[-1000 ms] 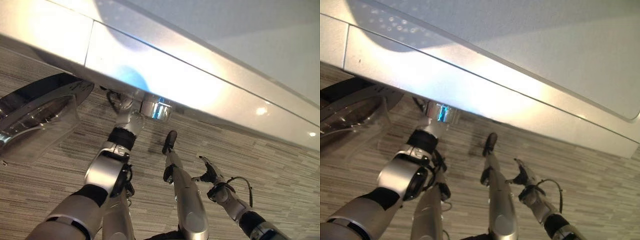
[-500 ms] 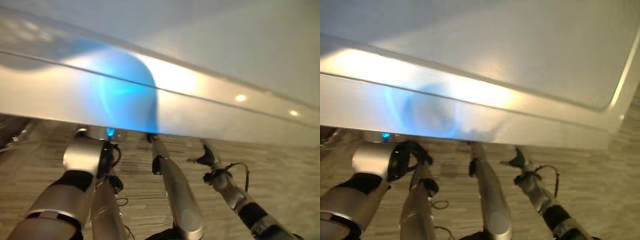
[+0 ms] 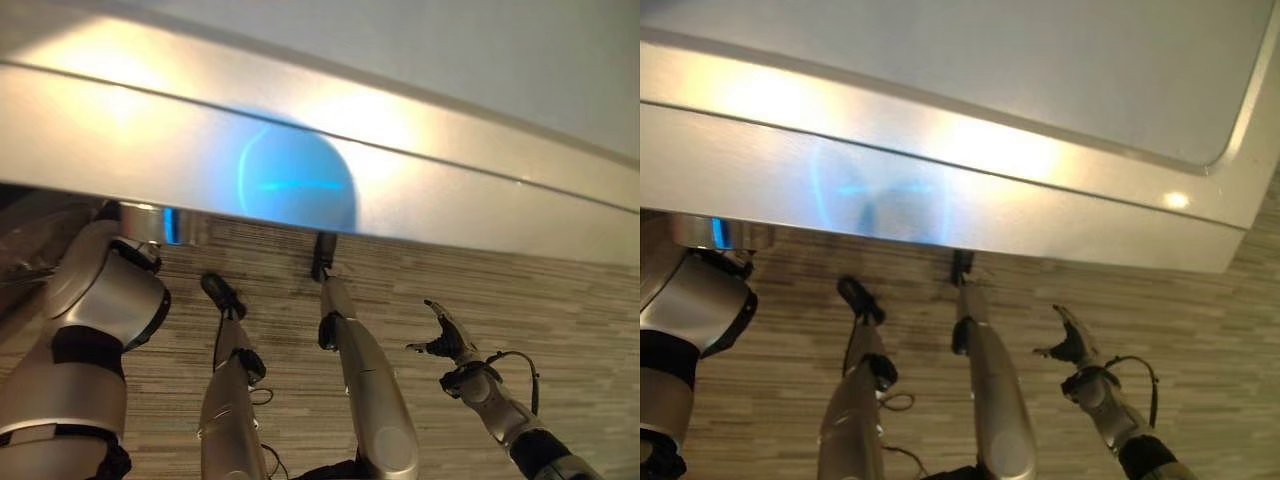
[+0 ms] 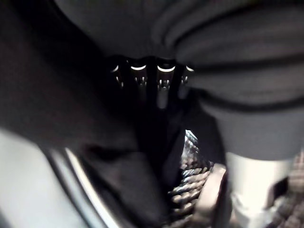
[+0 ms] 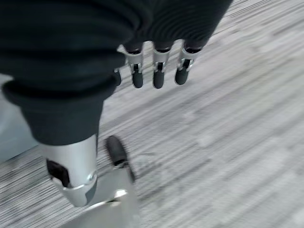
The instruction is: Grab the laundry basket,head to the washer,open it,put in the laundry and shut it.
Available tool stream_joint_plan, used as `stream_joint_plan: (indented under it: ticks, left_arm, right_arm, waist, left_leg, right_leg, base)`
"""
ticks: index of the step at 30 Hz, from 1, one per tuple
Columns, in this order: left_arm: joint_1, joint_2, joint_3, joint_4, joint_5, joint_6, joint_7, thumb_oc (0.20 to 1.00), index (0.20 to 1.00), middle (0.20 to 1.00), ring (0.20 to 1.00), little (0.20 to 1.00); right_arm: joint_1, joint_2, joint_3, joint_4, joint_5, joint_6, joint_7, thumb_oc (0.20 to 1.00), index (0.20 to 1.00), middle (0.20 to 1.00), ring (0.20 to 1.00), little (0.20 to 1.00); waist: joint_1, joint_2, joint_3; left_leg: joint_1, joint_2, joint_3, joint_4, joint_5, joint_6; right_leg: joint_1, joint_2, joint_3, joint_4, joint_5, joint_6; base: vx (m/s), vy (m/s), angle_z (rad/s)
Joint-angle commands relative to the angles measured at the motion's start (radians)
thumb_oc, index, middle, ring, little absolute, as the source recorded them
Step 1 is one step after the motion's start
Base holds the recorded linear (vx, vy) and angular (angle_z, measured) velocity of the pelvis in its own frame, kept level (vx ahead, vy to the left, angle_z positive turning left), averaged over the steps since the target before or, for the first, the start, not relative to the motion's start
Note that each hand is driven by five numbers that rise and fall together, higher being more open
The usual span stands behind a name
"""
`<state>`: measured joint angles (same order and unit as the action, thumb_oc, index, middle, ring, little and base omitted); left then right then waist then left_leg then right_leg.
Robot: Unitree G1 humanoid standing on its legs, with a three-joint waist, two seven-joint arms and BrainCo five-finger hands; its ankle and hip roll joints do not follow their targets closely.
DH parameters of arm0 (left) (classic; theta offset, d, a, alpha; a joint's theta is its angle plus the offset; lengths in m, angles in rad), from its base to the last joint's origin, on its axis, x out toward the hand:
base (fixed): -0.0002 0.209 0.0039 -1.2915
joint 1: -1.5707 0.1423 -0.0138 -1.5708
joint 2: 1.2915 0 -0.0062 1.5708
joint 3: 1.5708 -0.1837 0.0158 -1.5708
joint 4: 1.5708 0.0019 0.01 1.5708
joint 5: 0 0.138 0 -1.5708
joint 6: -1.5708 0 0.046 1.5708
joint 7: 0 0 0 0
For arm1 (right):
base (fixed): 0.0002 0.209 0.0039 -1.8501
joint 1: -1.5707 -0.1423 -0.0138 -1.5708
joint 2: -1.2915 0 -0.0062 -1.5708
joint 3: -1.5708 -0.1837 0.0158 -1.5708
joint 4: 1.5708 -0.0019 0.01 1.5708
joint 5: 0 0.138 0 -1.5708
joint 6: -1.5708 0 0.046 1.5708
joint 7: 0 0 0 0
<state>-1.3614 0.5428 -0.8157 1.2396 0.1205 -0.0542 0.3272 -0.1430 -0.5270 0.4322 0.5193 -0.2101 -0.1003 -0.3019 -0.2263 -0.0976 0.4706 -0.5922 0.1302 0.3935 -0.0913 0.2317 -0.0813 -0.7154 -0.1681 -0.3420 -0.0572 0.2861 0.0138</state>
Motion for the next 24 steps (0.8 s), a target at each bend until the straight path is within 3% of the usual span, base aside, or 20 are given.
stream_joint_plan:
  ticks: [1, 7, 9, 10, 11, 12, 13, 16, 19, 24]
  left_arm:
    - [-0.024, -0.012, 0.040, 0.044, 0.208, 0.038, -0.067, 1.000, 1.000, 1.000, 1.000, 1.000]
    - [0.122, -0.047, 0.072, -0.123, 0.189, 0.033, -0.080, 1.000, 1.000, 1.000, 1.000, 1.000]
    - [0.308, -0.023, 0.179, -0.334, 0.093, -0.006, -0.043, 1.000, 1.000, 1.000, 1.000, 1.000]
    - [0.318, -0.019, 0.183, -0.343, 0.092, -0.004, -0.043, 1.000, 1.000, 1.000, 1.000, 1.000]
    - [0.464, -0.067, 0.283, -0.459, -0.068, -0.053, -0.020, 1.000, 1.000, 1.000, 1.000, 1.000]
    - [0.474, -0.064, 0.287, -0.467, -0.071, -0.052, -0.021, 1.000, 1.000, 1.000, 1.000, 1.000]
    - [0.651, -0.139, 0.365, -0.597, -0.269, -0.128, -0.014, 1.000, 1.000, 1.000, 1.000, 1.000]
    - [0.915, -0.235, 0.405, -0.833, -0.590, -0.233, -0.068, 1.000, 1.000, 1.000, 1.000, 1.000]
    - [1.110, -0.226, 0.391, -0.934, -0.721, -0.216, -0.184, 1.000, 1.000, 1.000, 1.000, 1.000]
    - [1.301, -0.163, 0.376, -0.914, -0.763, -0.158, -0.296, 1.000, 1.000, 1.000, 1.000, 1.000]
  right_arm:
    - [0.055, -0.029, -0.002, 0.028, 0.014, 0.006, 0.013, 1.000, 1.000, 1.000, 1.000, 1.000]
    - [0.091, -0.015, -0.009, 0.037, 0.032, 0.032, 0.036, 1.000, 1.000, 1.000, 1.000, 1.000]
    - [0.109, 0.018, -0.018, 0.067, 0.034, 0.046, 0.036, 1.000, 1.000, 1.000, 1.000, 1.000]
    - [0.110, 0.017, -0.014, 0.069, 0.034, 0.045, 0.036, 1.000, 1.000, 1.000, 1.000, 1.000]
    - [0.103, 0.044, -0.011, 0.117, 0.038, 0.060, 0.033, 1.000, 1.000, 1.000, 1.000, 1.000]
    - [0.105, 0.042, -0.006, 0.119, 0.038, 0.059, 0.032, 1.000, 1.000, 1.000, 1.000, 1.000]
    - [0.104, 0.067, 0.002, 0.170, 0.040, 0.076, 0.031, 1.000, 1.000, 1.000, 1.000, 1.000]
    - [0.101, 0.101, 0.002, 0.231, 0.045, 0.096, 0.029, 1.000, 1.000, 1.000, 1.000, 1.000]
    - [0.105, 0.125, -0.008, 0.285, 0.061, 0.090, 0.037, 1.000, 1.000, 1.000, 1.000, 1.000]
    - [0.138, 0.127, -0.012, 0.349, 0.065, 0.077, 0.090, 1.000, 1.000, 1.000, 1.000, 1.000]
  waist:
    - [-0.005, 0.017, -0.057]
    - [0.025, 0.033, -0.047]
    - [0.057, 0.045, -0.041]
    - [0.055, 0.045, -0.043]
    - [0.074, 0.050, -0.041]
    - [0.071, 0.052, -0.044]
    - [0.087, 0.062, -0.050]
    - [0.116, 0.079, -0.062]
    - [0.134, 0.085, -0.084]
    - [0.162, 0.096, -0.127]
  left_leg:
    - [0.087, 0.016, -0.017, 0.011, -0.163, -0.035]
    - [0.102, 0.009, -0.034, 0.011, -0.161, -0.033]
    - [0.116, 0.003, -0.042, 0.011, -0.158, -0.033]
    - [0.118, 0.003, -0.042, 0.011, -0.159, -0.033]
    - [0.130, -0.002, -0.046, 0.011, -0.156, -0.033]
    - [0.132, -0.002, -0.046, 0.011, -0.157, -0.033]
    - [0.151, -0.009, -0.054, 0.011, -0.157, -0.032]
    - [0.190, -0.020, -0.067, 0.011, -0.160, -0.026]
    - [0.240, -0.022, -0.074, 0.009, -0.164, -0.024]
    - [0.331, -0.031, -0.102, 0.005, -0.177, -0.019]
  right_leg:
    - [0.114, -0.046, 0.028, 0.103, -0.169, 0.199]
    - [0.140, -0.050, 0.020, 0.104, -0.178, 0.196]
    - [0.165, -0.057, 0.009, 0.101, -0.182, 0.194]
    - [0.167, -0.057, 0.009, 0.101, -0.182, 0.194]
    - [0.185, -0.062, 0.001, 0.099, -0.182, 0.192]
    - [0.188, -0.061, 0.000, 0.098, -0.182, 0.192]
    - [0.211, -0.066, -0.005, 0.098, -0.181, 0.189]
    - [0.256, -0.071, -0.013, 0.099, -0.185, 0.183]
    - [0.313, -0.070, -0.023, 0.098, -0.191, 0.179]
    - [0.419, -0.072, -0.036, 0.099, -0.212, 0.170]
  base:
    - [-0.01, 0.000, 0.15]
    - [-0.01, -0.004, 0.10]
    - [-0.01, -0.010, 0.09]
    - [0.00, 0.000, 0.00]
    - [-0.01, 0.016, 0.05]
    - [-0.01, 0.024, 0.08]
    - [0.01, 0.011, 0.10]
    - [0.02, 0.018, 0.14]
    - [0.04, 0.021, 0.26]
    - [0.08, 0.003, 0.11]
